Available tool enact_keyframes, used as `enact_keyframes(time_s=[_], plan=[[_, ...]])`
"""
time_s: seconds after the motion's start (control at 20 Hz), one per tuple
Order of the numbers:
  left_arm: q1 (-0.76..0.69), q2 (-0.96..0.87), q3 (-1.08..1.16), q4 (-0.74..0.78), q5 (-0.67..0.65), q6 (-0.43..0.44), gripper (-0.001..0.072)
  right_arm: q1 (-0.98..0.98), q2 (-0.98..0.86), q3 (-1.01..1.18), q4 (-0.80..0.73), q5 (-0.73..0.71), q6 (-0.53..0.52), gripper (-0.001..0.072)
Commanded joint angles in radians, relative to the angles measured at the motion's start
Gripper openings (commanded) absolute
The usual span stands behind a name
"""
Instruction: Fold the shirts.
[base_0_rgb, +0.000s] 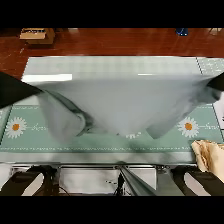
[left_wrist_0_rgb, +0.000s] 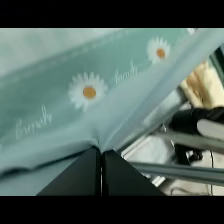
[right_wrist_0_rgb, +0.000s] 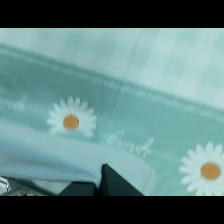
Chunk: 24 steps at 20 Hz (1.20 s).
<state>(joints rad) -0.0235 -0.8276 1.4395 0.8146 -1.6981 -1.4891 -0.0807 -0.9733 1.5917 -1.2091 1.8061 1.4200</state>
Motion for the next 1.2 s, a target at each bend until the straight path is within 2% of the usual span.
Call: enact_keyframes(time_s=[0.0,0.15,0.3,0.5,0.65,0.75,1.05,1.1,1.15], plan=[[-0.018,-0.024,-0.362,0.002,0.172,0.123,0.0019,0.029,-0.155,-0.166,-0.076,0.008,-0.038,0.0031],[-0.018,-0.144,-0.509,0.002,0.429,0.21,0.002,0.078,-0.349,-0.235,-0.076,-0.129,-0.066,0.0031],[-0.018,-0.303,-0.509,-0.024,0.638,0.248,0.0021,0.117,-0.5,-0.235,-0.073,-0.333,-0.109,0.0031],[-0.019,-0.444,-0.46,-0.126,0.859,0.317,0.0021,0.123,-0.576,-0.235,-0.035,-0.55,-0.096,0.0032],[-0.021,-0.503,-0.453,-0.172,1.009,0.319,0.0022,0.123,-0.592,-0.235,-0.032,-0.686,-0.038,0.0031],[-0.029,-0.544,-0.453,-0.171,1.01,0.326,0.0022,0.124,-0.609,-0.235,-0.013,-0.697,-0.023,0.0031],[-0.077,-0.634,-0.452,-0.17,0.893,0.326,0.0024,0.124,-0.669,-0.235,0.003,-0.61,-0.027,0.0031],[-0.072,-0.631,-0.452,-0.171,0.884,0.326,0.0056,0.123,-0.664,-0.234,0.003,-0.612,-0.031,0.0034],[-0.054,-0.623,-0.444,-0.171,0.857,0.326,0.0179,0.118,-0.653,-0.234,0.003,-0.612,-0.041,0.0075]])
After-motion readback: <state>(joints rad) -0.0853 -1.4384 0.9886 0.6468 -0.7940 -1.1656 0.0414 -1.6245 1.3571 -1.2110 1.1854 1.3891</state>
